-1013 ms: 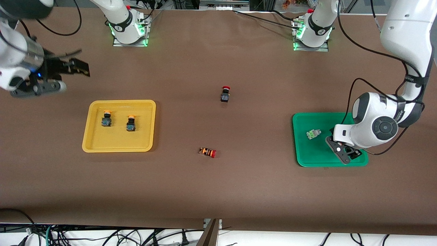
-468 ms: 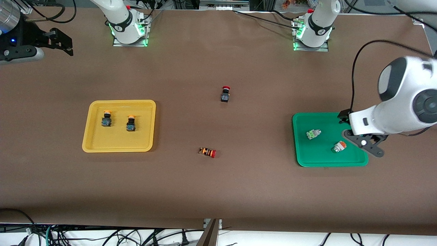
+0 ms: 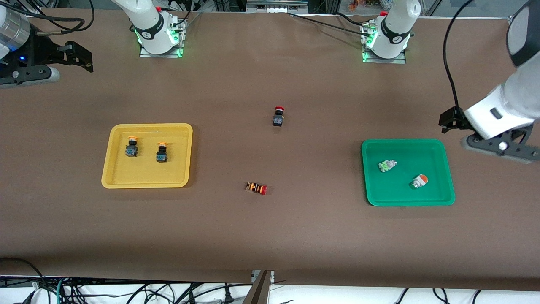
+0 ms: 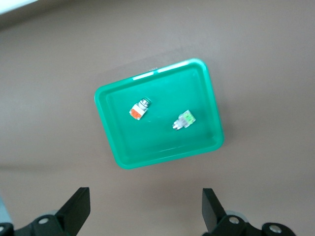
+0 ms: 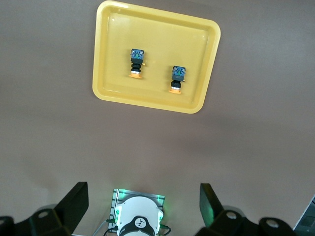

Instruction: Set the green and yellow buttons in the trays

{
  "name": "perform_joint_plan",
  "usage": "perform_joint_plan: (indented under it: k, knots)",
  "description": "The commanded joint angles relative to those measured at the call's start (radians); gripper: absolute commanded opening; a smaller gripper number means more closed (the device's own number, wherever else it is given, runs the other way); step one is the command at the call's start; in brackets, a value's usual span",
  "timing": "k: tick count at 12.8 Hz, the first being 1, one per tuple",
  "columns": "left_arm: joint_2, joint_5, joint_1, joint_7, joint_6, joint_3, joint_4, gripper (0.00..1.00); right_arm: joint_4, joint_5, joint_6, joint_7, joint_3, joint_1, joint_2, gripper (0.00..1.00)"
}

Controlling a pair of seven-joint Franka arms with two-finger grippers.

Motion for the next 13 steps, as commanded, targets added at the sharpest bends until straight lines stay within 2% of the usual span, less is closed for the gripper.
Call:
perform_joint_plan:
  k: [1,2,3,5,13]
  knots:
    - [-0.225,-0.060,-0.043,-0.140,0.149,0.069,-0.306,1.00,0.032,-0.008,-0.015,0.014,0.011,-0.001,0.012,1.00]
    - [-0.297,-0.058,-0.037,-0.145,0.241,0.071,-0.410,1.00,0.032,-0.006,-0.016,0.016,0.013,-0.001,0.012,1.00]
    - [-0.310,-0.061,-0.036,-0.159,0.228,0.071,-0.431,1.00,0.032,-0.006,-0.018,0.017,0.013,0.000,0.012,1.00]
    - [-0.294,-0.063,-0.034,-0.188,0.168,0.066,-0.401,1.00,0.032,-0.011,-0.019,0.019,0.013,0.000,0.012,1.00]
    - [-0.269,-0.104,-0.037,-0.151,0.159,0.063,-0.364,1.00,0.032,-0.008,-0.018,0.019,0.011,-0.001,0.017,1.00]
